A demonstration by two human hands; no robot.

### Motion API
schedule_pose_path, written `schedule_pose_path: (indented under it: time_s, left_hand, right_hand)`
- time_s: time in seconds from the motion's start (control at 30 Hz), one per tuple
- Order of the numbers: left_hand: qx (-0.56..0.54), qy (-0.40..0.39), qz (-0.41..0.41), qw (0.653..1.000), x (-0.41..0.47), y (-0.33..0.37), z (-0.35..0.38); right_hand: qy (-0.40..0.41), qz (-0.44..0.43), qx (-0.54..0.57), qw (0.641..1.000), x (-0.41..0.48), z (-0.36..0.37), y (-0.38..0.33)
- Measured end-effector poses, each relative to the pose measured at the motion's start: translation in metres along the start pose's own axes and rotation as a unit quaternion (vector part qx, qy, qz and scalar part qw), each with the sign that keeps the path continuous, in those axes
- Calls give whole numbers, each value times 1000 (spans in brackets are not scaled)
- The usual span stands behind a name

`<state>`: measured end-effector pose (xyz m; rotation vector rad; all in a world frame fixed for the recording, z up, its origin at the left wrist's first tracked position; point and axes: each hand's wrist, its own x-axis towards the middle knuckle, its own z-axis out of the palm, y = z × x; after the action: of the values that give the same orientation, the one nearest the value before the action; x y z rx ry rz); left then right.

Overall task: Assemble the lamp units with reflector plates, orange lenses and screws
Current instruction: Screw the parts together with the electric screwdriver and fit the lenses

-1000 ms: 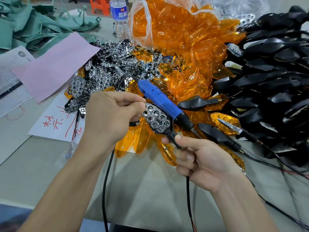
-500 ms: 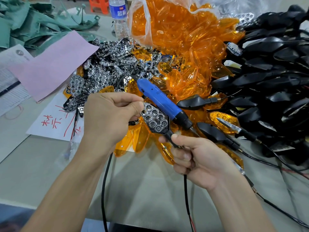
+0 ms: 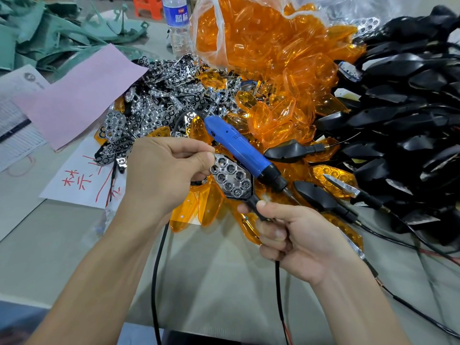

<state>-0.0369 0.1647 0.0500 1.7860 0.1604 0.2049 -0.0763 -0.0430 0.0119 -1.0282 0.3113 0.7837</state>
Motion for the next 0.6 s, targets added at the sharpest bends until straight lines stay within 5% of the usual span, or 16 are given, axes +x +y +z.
schedule_pose_path:
  time_s: [0.33,0.6]
  left_hand:
    - [123,24,40,991,-5,-3,-5]
    - [68,32,21,997,-7,-7,3]
  right_hand:
    - [-24,-2,-3,1000,-2,-1,-1]
    - [-20,0,4,1000,0,0,2]
